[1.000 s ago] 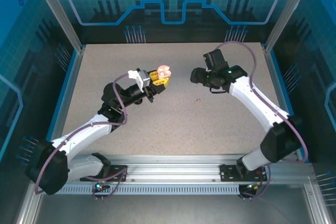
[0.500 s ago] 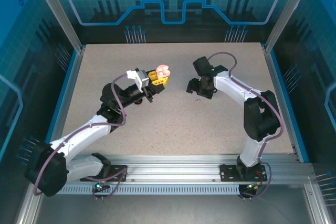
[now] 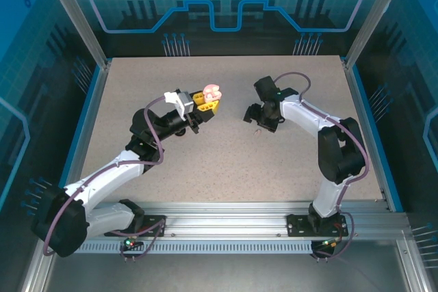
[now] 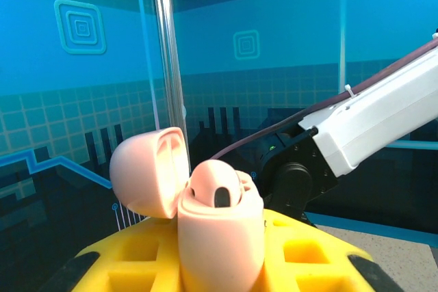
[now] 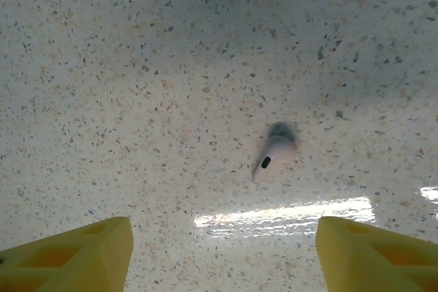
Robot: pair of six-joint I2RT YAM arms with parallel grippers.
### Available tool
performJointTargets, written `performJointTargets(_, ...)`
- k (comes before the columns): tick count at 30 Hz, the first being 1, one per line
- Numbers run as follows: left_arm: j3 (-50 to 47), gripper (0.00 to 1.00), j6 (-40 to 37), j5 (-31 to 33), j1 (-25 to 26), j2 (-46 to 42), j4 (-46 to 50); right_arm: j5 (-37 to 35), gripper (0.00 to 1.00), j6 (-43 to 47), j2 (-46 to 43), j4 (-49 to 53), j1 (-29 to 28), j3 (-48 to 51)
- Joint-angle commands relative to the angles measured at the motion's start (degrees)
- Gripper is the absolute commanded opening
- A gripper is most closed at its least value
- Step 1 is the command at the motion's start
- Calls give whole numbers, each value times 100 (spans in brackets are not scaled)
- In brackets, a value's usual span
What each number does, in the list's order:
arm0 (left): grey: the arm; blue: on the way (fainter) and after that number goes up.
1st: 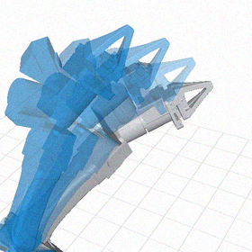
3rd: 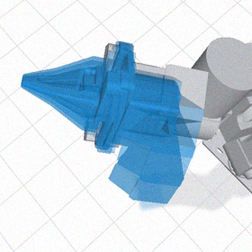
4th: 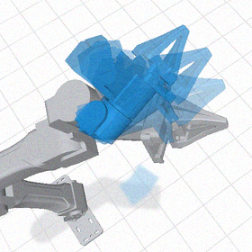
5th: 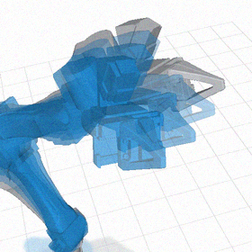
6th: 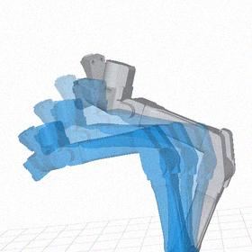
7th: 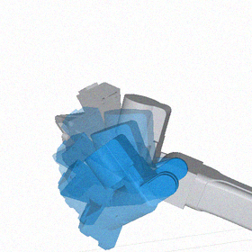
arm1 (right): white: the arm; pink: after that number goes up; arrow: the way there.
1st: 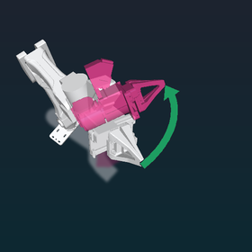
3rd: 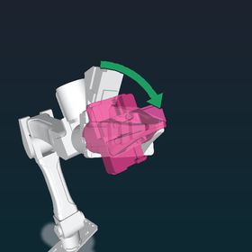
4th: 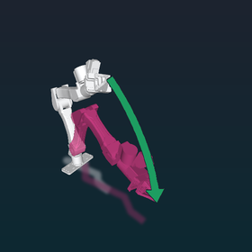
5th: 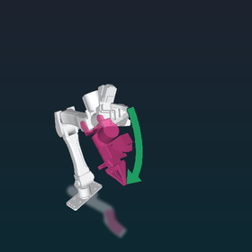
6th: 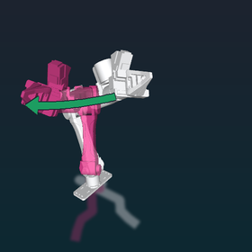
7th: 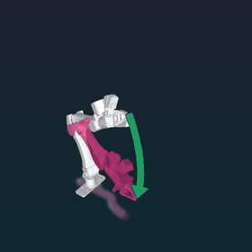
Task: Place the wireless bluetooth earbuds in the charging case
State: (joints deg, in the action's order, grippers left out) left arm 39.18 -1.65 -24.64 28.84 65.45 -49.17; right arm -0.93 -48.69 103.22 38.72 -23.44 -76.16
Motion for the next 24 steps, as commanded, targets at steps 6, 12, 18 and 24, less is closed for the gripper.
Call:
performJointTargets(6, -28, 0, -4, 105, 39, -63, -201, 231, 72, -259, 333, -265, 79, 207)
performJointTargets(12, -16, 0, -2, 100, 49, -37, -209, 190, 71, -246, 589, -279, 89, 121)
performJointTargets(18, -7, 0, -11, 100, 50, -32, -211, 129, 71, -206, 800, -293, 85, 51)
performJointTargets(24, -16, 0, -15, 104, 51, -23, -215, 95, 71, -160, 1010, -264, 91, -123)
